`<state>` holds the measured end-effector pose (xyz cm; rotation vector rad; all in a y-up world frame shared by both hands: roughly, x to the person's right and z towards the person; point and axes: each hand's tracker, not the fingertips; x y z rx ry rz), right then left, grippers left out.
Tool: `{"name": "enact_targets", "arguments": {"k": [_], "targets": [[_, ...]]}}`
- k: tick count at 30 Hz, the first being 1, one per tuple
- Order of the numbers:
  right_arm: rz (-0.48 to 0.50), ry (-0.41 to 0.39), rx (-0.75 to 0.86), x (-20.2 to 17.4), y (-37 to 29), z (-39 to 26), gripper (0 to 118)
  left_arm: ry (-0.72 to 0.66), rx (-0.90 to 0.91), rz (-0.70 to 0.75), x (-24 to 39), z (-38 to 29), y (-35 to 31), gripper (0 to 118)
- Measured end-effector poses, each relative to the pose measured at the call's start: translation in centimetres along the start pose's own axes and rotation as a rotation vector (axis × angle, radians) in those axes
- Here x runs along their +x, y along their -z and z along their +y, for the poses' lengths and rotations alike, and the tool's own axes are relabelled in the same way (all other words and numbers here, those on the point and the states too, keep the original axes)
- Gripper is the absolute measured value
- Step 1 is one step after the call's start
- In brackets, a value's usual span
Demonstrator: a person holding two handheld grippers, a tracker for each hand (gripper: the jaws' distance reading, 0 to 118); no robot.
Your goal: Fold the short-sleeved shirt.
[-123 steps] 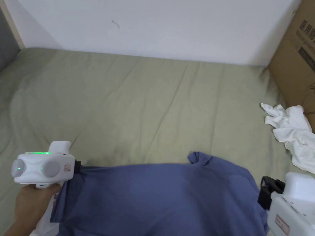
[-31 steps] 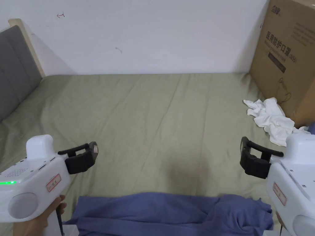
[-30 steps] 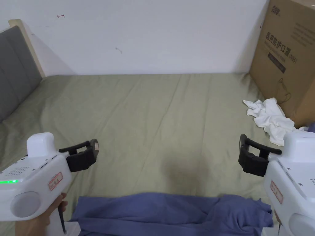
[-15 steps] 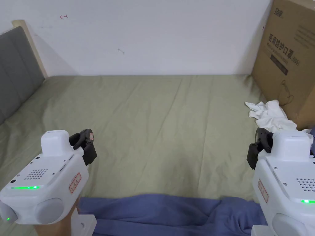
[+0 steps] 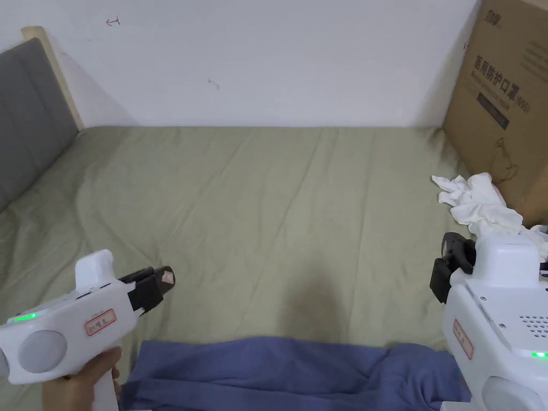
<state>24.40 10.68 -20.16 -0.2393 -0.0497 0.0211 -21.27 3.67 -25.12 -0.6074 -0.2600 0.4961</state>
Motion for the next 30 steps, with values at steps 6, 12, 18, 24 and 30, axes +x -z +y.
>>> {"name": "enact_targets", "arguments": {"k": [6, 12, 18, 24, 30], "targets": [[-0.001, 0.003, -0.049, -0.1, 0.8, -1.0, 2, -0.104, -0.235, 0.005, -7.5, -2.0, 2.1, 5], [-0.002, -0.005, -0.109, -0.6, 1.8, -2.4, 2, -0.18, -0.281, 0.064, -12.5, -3.7, 1.9, 35], [-0.007, -0.009, -0.153, -1.3, 2.3, -3.5, 2, -0.213, -0.361, 0.088, -15.0, -4.4, 2.6, 88], [-0.007, -0.019, -0.185, -1.9, 2.7, -4.1, 2, -0.24, -0.397, 0.085, -16.0, -5.2, 4.3, 91], [-0.016, -0.026, -0.196, -1.3, 2.9, -4.2, 2, -0.241, -0.433, 0.072, -15.6, -6.5, 6.0, 90]]}}
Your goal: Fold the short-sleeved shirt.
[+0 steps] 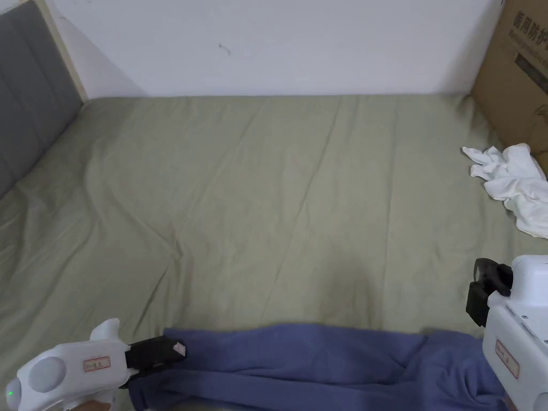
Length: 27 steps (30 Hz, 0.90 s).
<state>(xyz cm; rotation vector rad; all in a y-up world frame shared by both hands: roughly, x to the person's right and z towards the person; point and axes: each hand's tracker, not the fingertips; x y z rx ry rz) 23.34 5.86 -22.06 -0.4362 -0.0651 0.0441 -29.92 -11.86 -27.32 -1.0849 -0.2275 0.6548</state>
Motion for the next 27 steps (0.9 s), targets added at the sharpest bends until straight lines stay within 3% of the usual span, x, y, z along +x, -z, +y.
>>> {"name": "enact_targets", "arguments": {"k": [3, 8, 10, 12, 14, 17, 27], "targets": [[-0.006, 0.005, -0.006, 0.6, 0.0, 0.0, 2, 0.042, -0.019, 0.046, 0.6, -0.4, 1.1, 87], [-0.018, 0.022, -0.011, 1.5, -0.1, -0.5, 2, 0.082, -0.006, 0.067, 1.8, -0.7, 1.4, 71], [-0.018, 0.035, -0.018, 1.8, 0.0, -0.6, 2, 0.115, 0.002, 0.102, 2.2, -1.0, 1.5, 58], [-0.015, 0.055, -0.022, 2.1, -0.1, -0.9, 2, 0.158, 0.016, 0.123, 3.1, -1.5, 1.2, 25], [-0.015, 0.062, -0.021, 2.3, -0.2, -1.0, 2, 0.165, -0.003, 0.051, 3.7, -1.9, 1.4, 24], [-0.014, 0.07, -0.021, 2.5, -0.3, -1.1, 2, 0.21, -0.003, 0.096, 5.1, -2.5, 2.4, 17], [-0.024, 0.087, 0.003, 4.2, -1.2, -0.6, 2, 0.222, 0.113, 0.166, 6.4, -1.4, -1.2, 14]]}}
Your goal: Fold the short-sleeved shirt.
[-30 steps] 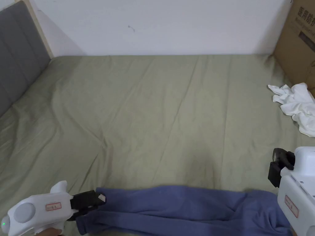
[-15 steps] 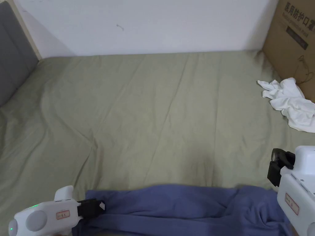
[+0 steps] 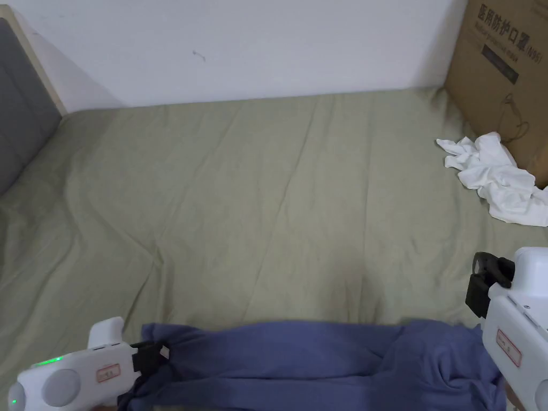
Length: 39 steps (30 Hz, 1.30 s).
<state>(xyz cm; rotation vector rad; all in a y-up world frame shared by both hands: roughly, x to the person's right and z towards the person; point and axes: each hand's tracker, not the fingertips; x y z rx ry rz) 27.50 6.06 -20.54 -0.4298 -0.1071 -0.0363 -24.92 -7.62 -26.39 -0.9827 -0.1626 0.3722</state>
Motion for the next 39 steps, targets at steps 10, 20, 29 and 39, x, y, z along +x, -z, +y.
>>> {"name": "enact_targets", "arguments": {"k": [10, 20, 29, 39], "targets": [[0.011, 0.016, 0.03, -0.7, -0.4, 1.0, 2, -0.016, 0.045, 0.075, -2.8, 2.6, -4.7, 14], [0.048, 0.011, 0.033, -0.5, -0.9, 0.7, 2, -0.068, 0.018, 0.062, 1.3, 3.1, -5.9, 14], [0.057, 0.021, 0.04, 1.4, -1.7, 0.3, 2, 0.055, -0.107, -0.059, 13.6, 2.3, -0.9, 14], [0.01, 0.041, 0.027, 4.4, -2.4, -0.6, 2, 0.085, -0.264, -0.026, 22.3, -1.6, 10.2, 14]]}}
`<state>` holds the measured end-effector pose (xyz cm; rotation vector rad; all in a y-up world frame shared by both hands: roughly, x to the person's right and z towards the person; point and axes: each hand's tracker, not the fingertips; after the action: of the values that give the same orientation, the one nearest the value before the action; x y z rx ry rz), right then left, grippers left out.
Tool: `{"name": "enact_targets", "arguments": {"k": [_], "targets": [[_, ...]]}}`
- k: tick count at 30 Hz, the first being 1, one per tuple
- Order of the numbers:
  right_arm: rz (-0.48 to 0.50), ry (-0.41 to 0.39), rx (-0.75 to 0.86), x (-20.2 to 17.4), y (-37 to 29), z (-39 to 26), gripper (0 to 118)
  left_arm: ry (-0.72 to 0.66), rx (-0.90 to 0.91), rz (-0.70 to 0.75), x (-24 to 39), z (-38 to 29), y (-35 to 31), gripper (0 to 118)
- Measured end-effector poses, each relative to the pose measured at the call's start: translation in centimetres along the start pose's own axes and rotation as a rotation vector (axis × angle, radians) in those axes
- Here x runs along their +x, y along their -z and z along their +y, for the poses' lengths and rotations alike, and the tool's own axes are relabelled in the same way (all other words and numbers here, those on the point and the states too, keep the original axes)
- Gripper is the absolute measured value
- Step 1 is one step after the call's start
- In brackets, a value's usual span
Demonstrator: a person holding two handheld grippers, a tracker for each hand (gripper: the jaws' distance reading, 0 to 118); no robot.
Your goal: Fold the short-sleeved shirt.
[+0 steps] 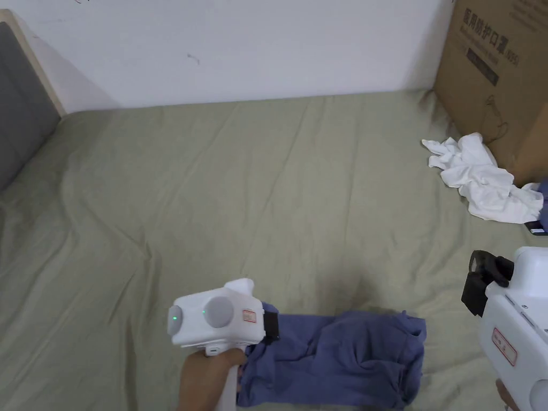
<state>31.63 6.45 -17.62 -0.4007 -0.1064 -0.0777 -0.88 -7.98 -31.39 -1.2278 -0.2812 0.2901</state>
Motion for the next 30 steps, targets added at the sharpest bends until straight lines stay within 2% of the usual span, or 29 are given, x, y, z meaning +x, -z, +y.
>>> {"name": "enact_targets", "arguments": {"k": [5, 6, 7, 8, 9, 11, 14, 16, 21, 26, 27, 28, 29, 30], "targets": [[-0.015, 0.002, -0.009, 0.7, -0.2, -0.2, 2, 0.046, -0.012, 0.09, 2.4, -0.7, 2.6, 15], [-0.017, 0.002, -0.011, 0.8, -0.2, -0.2, 2, 0.054, -0.008, 0.096, 2.6, -0.9, 2.4, 23], [-0.018, 0.003, -0.011, 0.9, -0.2, -0.2, 2, 0.061, -0.002, 0.102, 2.8, -0.9, 2.2, 43], [-0.02, 0.003, -0.012, 0.9, -0.2, -0.2, 2, 0.066, -0.002, 0.1, 2.9, -0.9, 1.8, 71], [-0.022, 0.004, -0.012, 1.1, -0.2, -0.2, 2, 0.073, 0.003, 0.058, 2.8, -0.9, 1.3, 93], [-0.024, 0.009, -0.011, 1.1, -0.2, -0.2, 2, 0.049, -0.008, -0.042, 2.9, -0.9, 0.4, 95], [-0.021, 0.015, -0.007, 0.9, -0.3, 0.0, 2, 0.074, 0.089, -0.134, 3.1, -0.9, -2.6, 99], [-0.019, 0.014, -0.004, 0.7, -0.4, 0.1, 2, 0.107, 0.147, -0.122, 3.2, -0.7, -4.7, 105], [-0.008, 0.012, 0.002, 0.3, -0.6, 0.4, 2, 0.152, 0.302, -0.038, 0.9, -0.3, -9.3, 106], [0.0, 0.006, 0.002, 0.0, -0.7, 0.5, 2, 0.115, 0.357, 0.06, -2.4, -0.2, -10.7, 106], [0.001, 0.005, 0.001, 0.0, -0.7, 0.5, 2, 0.108, 0.371, 0.072, -3.0, -0.3, -10.7, 102], [0.002, 0.003, 0.0, -0.1, -0.7, 0.5, 2, 0.101, 0.381, 0.08, -3.6, -0.4, -10.4, 93], [0.003, 0.002, 0.0, 0.0, -0.7, 0.5, 2, 0.101, 0.392, 0.085, -4.2, -0.7, -10.2, 75], [0.003, 0.0, -0.001, -0.1, -0.7, 0.5, 2, 0.11, 0.423, 0.088, -4.7, -1.1, -10.1, 39]]}}
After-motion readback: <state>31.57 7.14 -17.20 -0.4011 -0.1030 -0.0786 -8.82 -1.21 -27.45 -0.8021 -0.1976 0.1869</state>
